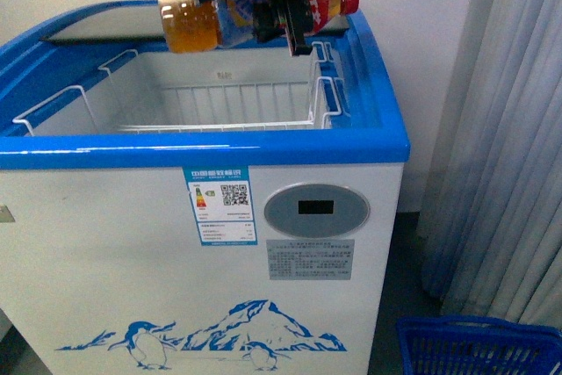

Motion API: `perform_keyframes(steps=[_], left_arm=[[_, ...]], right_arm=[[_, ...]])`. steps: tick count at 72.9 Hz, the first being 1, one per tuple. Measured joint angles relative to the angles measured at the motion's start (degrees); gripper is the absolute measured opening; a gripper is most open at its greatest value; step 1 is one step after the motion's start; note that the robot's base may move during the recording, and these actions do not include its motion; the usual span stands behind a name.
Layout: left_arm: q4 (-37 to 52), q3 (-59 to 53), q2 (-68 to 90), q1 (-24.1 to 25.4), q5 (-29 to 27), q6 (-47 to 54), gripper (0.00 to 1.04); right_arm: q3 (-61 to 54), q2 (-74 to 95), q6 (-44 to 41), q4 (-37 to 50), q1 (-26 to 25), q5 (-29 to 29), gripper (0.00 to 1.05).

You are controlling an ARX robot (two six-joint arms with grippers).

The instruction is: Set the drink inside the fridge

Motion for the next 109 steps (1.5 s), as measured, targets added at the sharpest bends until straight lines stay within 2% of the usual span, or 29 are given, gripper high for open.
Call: perform_keyframes(steps=[25,57,60,68,85,87,89,95,97,101,105,109], left_arm=[[-7.7,0.0,-8.2,0.0,0.0,0.0,0.03],[-14.5,0.0,-14.9,0.0,0.0,0.0,0.03],[-15.0,0.0,-15.3,0.0,0.0,0.0,0.03],[-24.0,0.0,-22.7,0.0,0.0,0.0,0.03],[-24.9,0.0,-25.0,0.0,0.0,0.0,0.03],[-24.9,0.0,-25.0,0.0,0.0,0.0,0.03],[-24.9,0.0,-25.0,0.0,0.0,0.0,0.03],[-24.9,0.0,-25.0,0.0,0.0,0.0,0.03],[-24.9,0.0,-25.0,0.0,0.0,0.0,0.03],[-25.0,0.0,-25.0,0.0,0.0,0.0,0.03],[-25.0,0.0,-25.0,0.0,0.0,0.0,0.03],[-25.0,0.0,-25.0,0.0,0.0,0.0,0.03]], right_arm=[[0.0,7.3,-0.9,4.4,0.8,1.6,0.36],[0.0,13.3,-2.2,16.0,1.2,9.6,0.36],[0.0,13.4,-2.2,16.6,1.2,9.6,0.36],[0.0,13.7,-1.1,18.3,1.3,9.4,0.36],[0.0,14.5,-1.0,19.2,2.2,9.2,0.36],[0.0,14.6,-0.9,19.3,2.3,9.1,0.39],[0.0,14.6,-0.5,19.6,2.6,8.4,0.49],[0.0,14.6,1.2,19.9,2.8,7.4,0.60],[0.0,14.6,2.5,20.1,2.8,7.0,0.67],[0.0,14.6,3.5,20.3,2.8,6.4,0.73],[0.1,13.9,5.8,20.8,2.8,6.0,0.89],[0.2,13.1,6.8,20.5,2.6,5.5,0.96]])
